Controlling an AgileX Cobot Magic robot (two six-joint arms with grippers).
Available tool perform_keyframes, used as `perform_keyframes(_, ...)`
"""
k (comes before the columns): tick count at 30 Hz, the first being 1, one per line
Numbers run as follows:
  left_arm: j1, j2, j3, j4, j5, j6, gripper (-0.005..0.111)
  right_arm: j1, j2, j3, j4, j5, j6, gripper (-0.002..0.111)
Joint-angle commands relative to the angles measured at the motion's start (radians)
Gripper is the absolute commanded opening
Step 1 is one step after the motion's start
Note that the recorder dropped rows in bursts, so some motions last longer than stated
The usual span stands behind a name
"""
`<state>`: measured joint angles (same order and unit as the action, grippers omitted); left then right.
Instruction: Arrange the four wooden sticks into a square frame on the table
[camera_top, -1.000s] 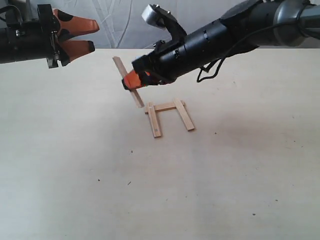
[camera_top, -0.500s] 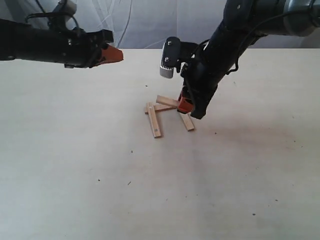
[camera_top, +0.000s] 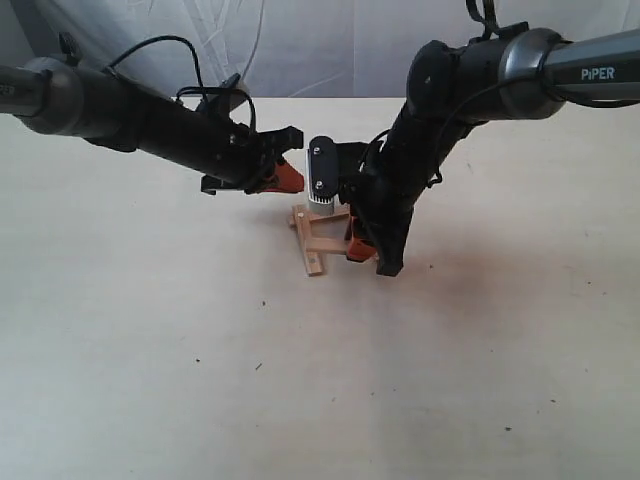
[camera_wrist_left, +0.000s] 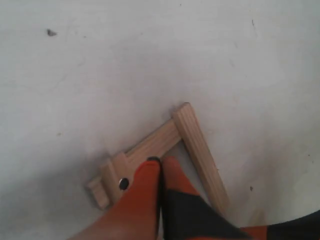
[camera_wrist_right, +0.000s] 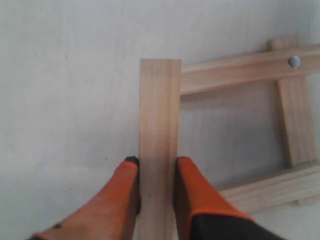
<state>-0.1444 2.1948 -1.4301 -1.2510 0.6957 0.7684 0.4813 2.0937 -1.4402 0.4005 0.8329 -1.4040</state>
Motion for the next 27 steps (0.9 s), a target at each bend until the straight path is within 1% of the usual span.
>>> perform_keyframes(1, -0.007, 0.023, -0.006, -0.003, 0.01, -0.005, 0.0, 0.001, -0.002, 0.0, -0.007, -0.064, -0.008, -0.001)
perform_keyframes(4, -0.008, 0.057, -0.006, -0.005, 0.037, -0.005, 0.0, 0.001, 0.018, 0.0, -0.03, -0.086, -0.01, -0.001)
perform_keyframes(9, -0.008, 0.064, -0.006, -0.005, 0.039, -0.003, 0.0, 0.018, 0.046, 0.0, -0.046, -0.148, -0.012, -0.001)
perform_keyframes(14, -0.008, 0.064, -0.006, -0.005, 0.041, -0.003, 0.0, 0.059, 0.067, 0.0, -0.114, -0.165, -0.039, -0.001)
perform_keyframes(18, -0.008, 0.064, -0.006, -0.005, 0.046, -0.003, 0.0, 0.067, 0.067, 0.0, -0.137, -0.174, -0.039, -0.001)
perform_keyframes(27, -0.001, 0.059, -0.01, -0.007, 0.062, -0.003, 0.0, 0.067, 0.057, 0.0, -0.12, -0.172, -0.035, 0.0)
